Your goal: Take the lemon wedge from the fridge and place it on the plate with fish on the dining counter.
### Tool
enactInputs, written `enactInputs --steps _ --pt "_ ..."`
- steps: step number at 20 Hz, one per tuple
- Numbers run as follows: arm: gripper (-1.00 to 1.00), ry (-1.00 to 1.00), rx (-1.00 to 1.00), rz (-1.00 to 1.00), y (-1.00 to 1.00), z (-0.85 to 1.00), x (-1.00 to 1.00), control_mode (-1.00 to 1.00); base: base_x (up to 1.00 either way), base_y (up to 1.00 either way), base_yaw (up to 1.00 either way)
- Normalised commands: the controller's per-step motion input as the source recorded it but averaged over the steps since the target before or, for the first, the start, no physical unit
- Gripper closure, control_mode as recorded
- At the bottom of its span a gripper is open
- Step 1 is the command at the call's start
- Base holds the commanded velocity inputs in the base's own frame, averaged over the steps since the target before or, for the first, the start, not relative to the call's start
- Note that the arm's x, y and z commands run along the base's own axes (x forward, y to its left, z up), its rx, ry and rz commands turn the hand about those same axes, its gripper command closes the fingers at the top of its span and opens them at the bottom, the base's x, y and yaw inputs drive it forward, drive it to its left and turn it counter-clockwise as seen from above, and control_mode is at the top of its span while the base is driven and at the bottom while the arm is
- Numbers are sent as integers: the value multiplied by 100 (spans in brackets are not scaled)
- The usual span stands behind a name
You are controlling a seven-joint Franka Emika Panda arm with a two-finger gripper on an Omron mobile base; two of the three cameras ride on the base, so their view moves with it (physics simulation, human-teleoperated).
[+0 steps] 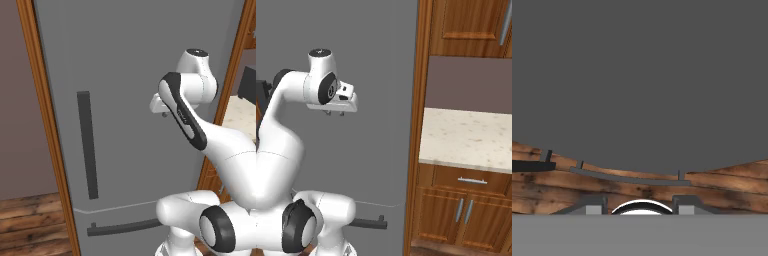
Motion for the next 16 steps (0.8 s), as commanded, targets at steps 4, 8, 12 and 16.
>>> enactInputs --steps 4,8,12,16 --pt "-100 0 0 0 0 0 0 -100 0 0 0" --pt "-100 0 0 0 0 0 0 -100 0 0 0" --pt "-100 1 0 0 18 -3 0 -100 0 0 0" --pt "-100 4 0 3 52 -25 -2 -100 0 0 0"
